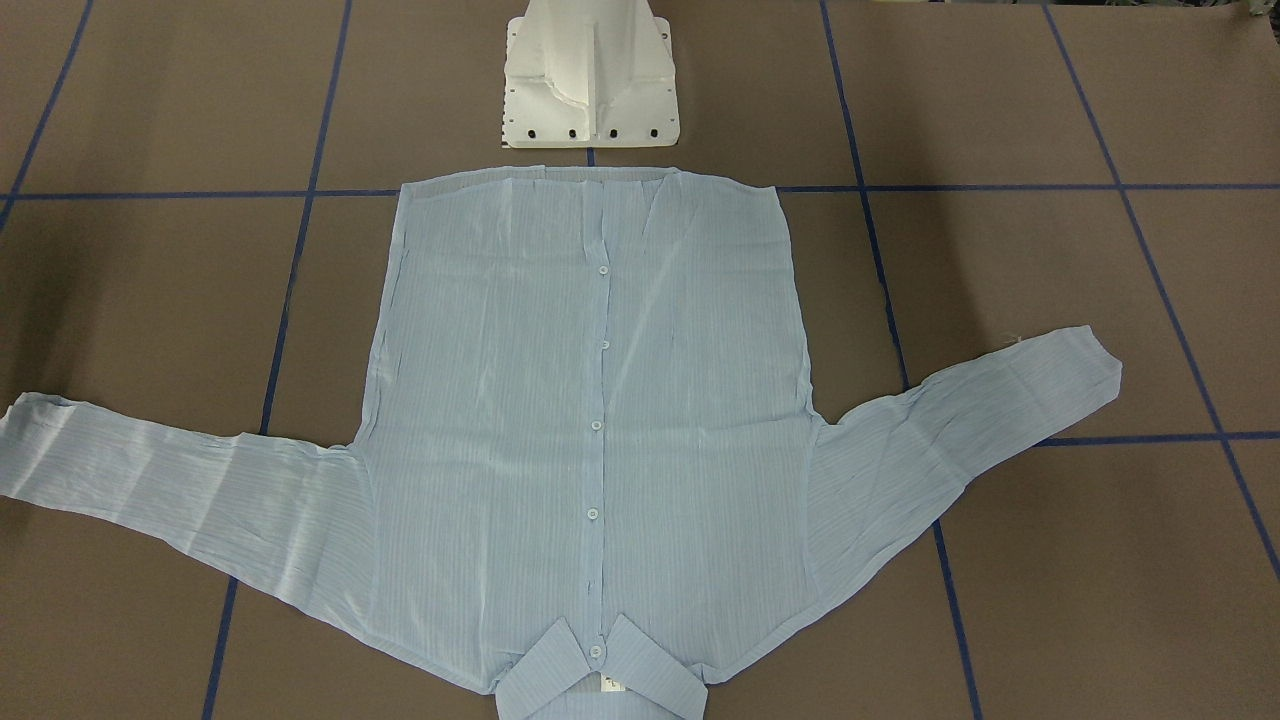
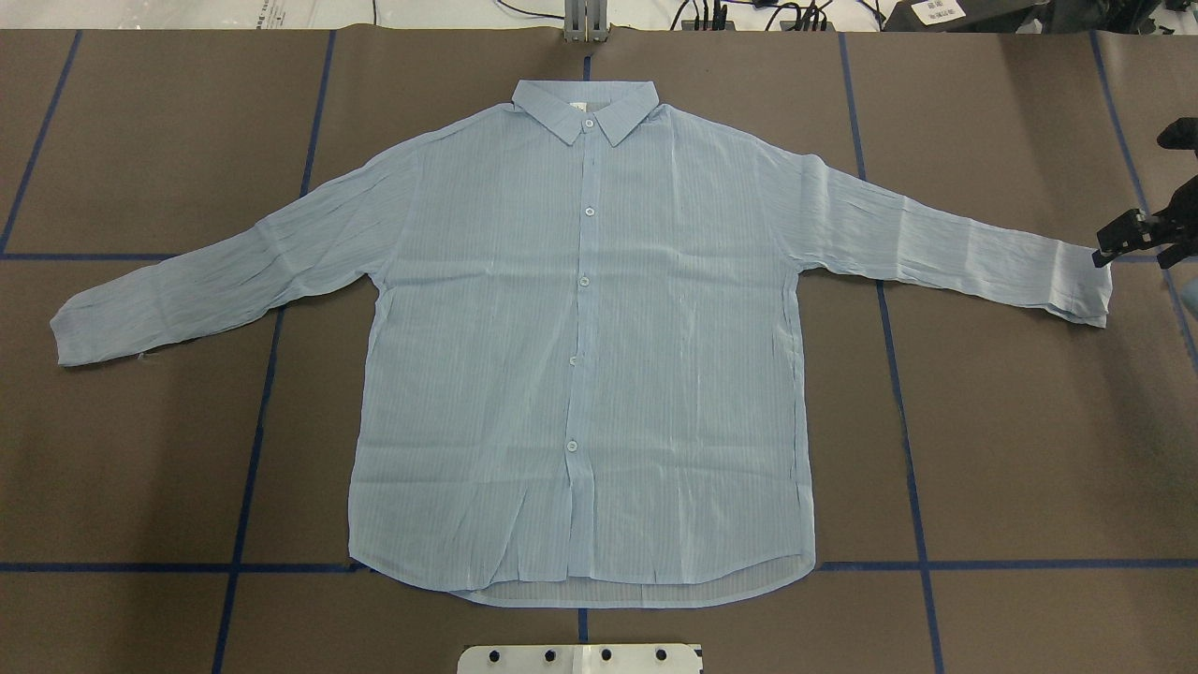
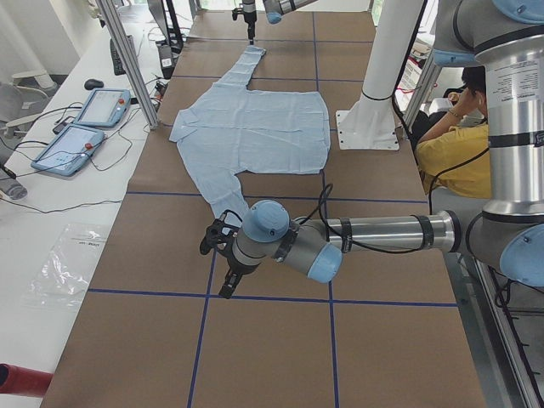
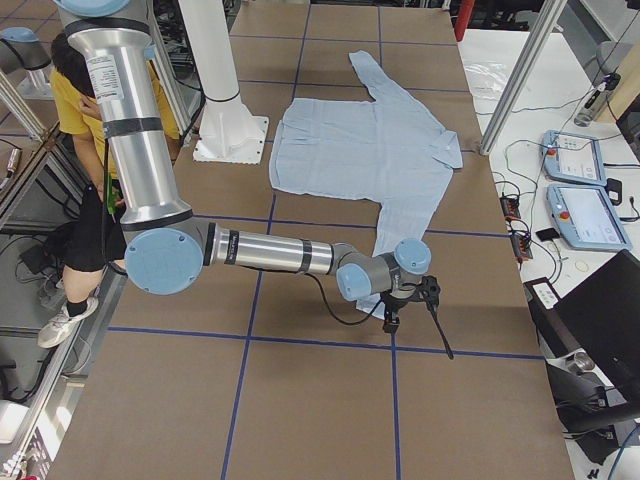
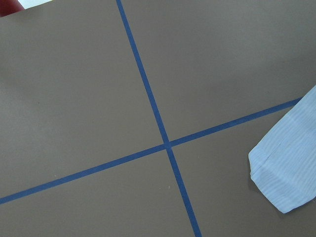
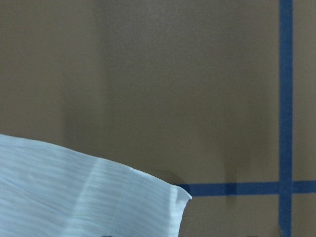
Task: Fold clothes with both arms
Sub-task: 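Lower the right gripper to the cuff of the sleeve nearest it and grasp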
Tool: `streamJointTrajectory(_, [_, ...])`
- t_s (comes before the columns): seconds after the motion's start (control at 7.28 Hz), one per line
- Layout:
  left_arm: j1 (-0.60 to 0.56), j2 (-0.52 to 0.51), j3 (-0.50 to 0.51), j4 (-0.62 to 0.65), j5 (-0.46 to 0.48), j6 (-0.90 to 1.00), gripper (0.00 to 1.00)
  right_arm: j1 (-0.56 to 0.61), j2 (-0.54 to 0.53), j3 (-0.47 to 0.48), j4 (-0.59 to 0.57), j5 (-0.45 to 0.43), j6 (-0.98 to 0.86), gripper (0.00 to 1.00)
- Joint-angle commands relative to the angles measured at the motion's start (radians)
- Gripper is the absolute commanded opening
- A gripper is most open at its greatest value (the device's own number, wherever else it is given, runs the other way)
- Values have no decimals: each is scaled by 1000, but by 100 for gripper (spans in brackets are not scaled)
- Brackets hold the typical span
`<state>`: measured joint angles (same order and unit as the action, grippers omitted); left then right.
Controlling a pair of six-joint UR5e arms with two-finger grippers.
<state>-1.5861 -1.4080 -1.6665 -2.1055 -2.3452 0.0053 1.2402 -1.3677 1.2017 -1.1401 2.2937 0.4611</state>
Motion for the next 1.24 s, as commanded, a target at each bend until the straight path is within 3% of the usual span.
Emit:
streamJointTrajectory(0.0, [0,0,1,-1,0,-1,99,-22,1,-16,64,-8,83,92])
streamJointTrajectory(1.1, [-2,-2,-1,-1,1,9,99,-21,42,-67,65,1,225,76])
